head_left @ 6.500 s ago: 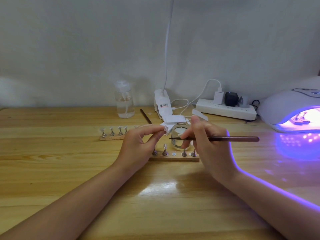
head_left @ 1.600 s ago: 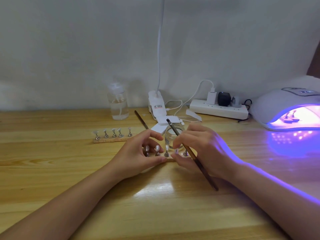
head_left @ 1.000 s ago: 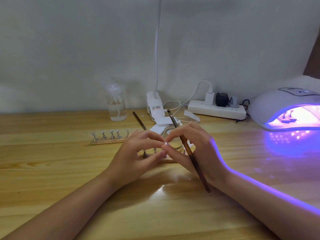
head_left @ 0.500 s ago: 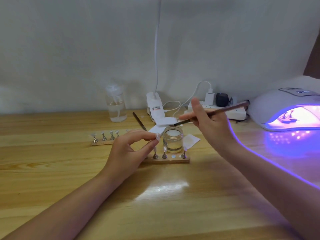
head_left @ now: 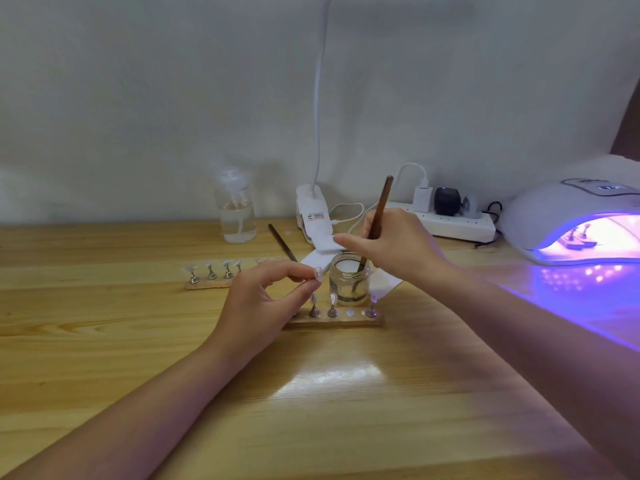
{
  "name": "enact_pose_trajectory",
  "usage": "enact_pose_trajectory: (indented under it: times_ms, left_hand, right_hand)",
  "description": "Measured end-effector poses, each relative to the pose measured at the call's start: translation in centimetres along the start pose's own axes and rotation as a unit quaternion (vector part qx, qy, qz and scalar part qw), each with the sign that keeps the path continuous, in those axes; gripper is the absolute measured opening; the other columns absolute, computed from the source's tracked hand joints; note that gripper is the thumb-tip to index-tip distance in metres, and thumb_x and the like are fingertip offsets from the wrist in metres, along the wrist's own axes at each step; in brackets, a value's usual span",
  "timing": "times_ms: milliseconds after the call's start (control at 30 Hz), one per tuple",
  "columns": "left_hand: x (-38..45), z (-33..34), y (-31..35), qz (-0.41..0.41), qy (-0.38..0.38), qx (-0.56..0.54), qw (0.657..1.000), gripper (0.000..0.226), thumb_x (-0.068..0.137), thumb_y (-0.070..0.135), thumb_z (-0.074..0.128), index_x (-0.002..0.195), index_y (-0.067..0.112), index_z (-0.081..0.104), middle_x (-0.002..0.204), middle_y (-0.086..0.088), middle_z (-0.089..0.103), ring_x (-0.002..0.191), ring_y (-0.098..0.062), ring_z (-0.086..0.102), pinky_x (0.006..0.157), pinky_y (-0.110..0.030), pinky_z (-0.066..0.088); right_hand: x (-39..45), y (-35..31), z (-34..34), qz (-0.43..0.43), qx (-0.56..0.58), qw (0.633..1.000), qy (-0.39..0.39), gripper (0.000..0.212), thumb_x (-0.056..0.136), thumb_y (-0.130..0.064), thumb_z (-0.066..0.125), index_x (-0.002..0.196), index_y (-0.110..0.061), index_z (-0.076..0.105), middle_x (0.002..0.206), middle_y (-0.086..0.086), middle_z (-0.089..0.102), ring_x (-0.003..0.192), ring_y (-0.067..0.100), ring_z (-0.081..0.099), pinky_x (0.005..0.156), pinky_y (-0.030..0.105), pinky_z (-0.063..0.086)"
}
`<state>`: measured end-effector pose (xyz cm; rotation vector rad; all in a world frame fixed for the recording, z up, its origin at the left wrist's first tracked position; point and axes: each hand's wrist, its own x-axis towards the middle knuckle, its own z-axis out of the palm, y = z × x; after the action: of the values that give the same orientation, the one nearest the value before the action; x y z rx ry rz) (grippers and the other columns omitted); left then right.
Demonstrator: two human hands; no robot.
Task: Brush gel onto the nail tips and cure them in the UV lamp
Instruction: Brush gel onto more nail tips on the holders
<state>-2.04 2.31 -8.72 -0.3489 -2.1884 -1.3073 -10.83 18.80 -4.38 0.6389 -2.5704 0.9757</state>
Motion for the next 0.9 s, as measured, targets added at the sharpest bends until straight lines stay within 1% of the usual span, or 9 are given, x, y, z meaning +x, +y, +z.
enact_pose_trajectory:
  times_ms: [67,167,267,367,500,533,700,800,900]
  left_hand:
    - [0.0,0.0,0.1,0.003,0.0,-0.001,1.0,0.015,0.074,0.01,0.071,0.078,0.024,0.07,0.077,0.01,0.069,0.081,-0.001,0.061,0.073,-0.005,0.037]
    - [0.1,0.0,0.1,0.005,0.003,0.002,1.0,0.018,0.073,0.011,0.071,0.077,0.028,0.069,0.076,0.013,0.069,0.081,0.0,0.061,0.074,-0.005,0.038]
    - [0.0,0.0,0.1,0.006,0.0,-0.001,1.0,0.016,0.073,0.011,0.071,0.077,0.026,0.069,0.076,0.012,0.069,0.08,0.001,0.061,0.074,-0.005,0.039]
    - [0.0,0.0,0.2,0.002,0.0,-0.009,1.0,0.014,0.073,0.008,0.071,0.078,0.022,0.07,0.078,0.008,0.07,0.08,0.001,0.063,0.074,-0.005,0.04]
    - [0.0,0.1,0.2,0.005,-0.003,-0.006,1.0,0.014,0.074,0.007,0.071,0.079,0.019,0.071,0.079,0.007,0.07,0.08,0.001,0.063,0.073,-0.005,0.041]
    - [0.0,0.1,0.2,0.005,-0.004,-0.006,1.0,0.014,0.074,0.006,0.071,0.079,0.019,0.071,0.079,0.007,0.07,0.08,0.0,0.063,0.073,-0.005,0.041]
    - [0.0,0.1,0.2,0.003,-0.003,-0.008,1.0,0.015,0.074,0.006,0.071,0.078,0.02,0.071,0.076,0.007,0.07,0.078,0.001,0.062,0.072,-0.007,0.042]
    - [0.1,0.1,0.3,0.001,-0.002,-0.013,1.0,0.016,0.075,0.005,0.07,0.078,0.021,0.071,0.076,0.007,0.07,0.078,0.0,0.062,0.072,-0.013,0.045]
    - [0.1,0.1,0.3,0.01,-0.003,-0.006,1.0,0.019,0.075,0.004,0.07,0.078,0.023,0.071,0.076,0.007,0.07,0.079,-0.003,0.062,0.075,-0.014,0.045]
  right_hand:
    - [0.1,0.0,-0.5,0.006,0.028,0.999,0.022,0.045,0.079,-0.045,0.067,0.063,-0.003,0.061,0.053,0.003,0.061,0.055,0.016,0.06,0.062,0.037,0.051]
    - [0.3,0.5,-1.4,0.026,0.089,0.993,0.074,0.041,0.078,-0.043,0.068,0.051,-0.016,0.053,0.039,-0.007,0.053,0.041,0.0,0.052,0.059,0.03,0.047]
    - [0.5,1.3,-1.9,0.058,0.147,0.981,0.111,0.04,0.079,-0.039,0.069,0.051,-0.019,0.049,0.038,-0.007,0.053,0.04,-0.002,0.051,0.057,0.024,0.043]
    - [0.6,2.1,-1.9,0.081,0.186,0.972,0.118,0.039,0.08,-0.036,0.069,0.053,-0.018,0.048,0.037,-0.007,0.054,0.039,-0.003,0.05,0.054,0.02,0.038]
    - [0.5,3.0,-2.0,0.078,0.204,0.968,0.124,0.038,0.081,-0.034,0.068,0.053,-0.018,0.049,0.036,-0.01,0.053,0.038,-0.004,0.049,0.045,0.005,0.035]
    - [0.5,3.1,-2.1,0.079,0.209,0.966,0.128,0.038,0.081,-0.034,0.068,0.053,-0.018,0.049,0.036,-0.01,0.053,0.037,-0.004,0.049,0.045,0.003,0.034]
    - [0.0,3.2,-2.5,0.093,0.243,0.95,0.173,0.039,0.082,-0.035,0.067,0.052,-0.019,0.049,0.036,-0.008,0.053,0.036,-0.002,0.047,0.049,0.017,0.035]
    - [-1.2,2.0,-2.5,0.066,0.33,0.925,0.178,0.035,0.082,-0.04,0.066,0.055,-0.021,0.053,0.041,-0.002,0.057,0.033,0.004,0.046,0.041,0.014,0.036]
    - [-2.9,0.6,-1.7,0.01,0.385,0.912,0.141,0.03,0.079,-0.045,0.058,0.066,-0.019,0.064,0.047,0.002,0.063,0.033,0.007,0.05,0.038,0.011,0.036]
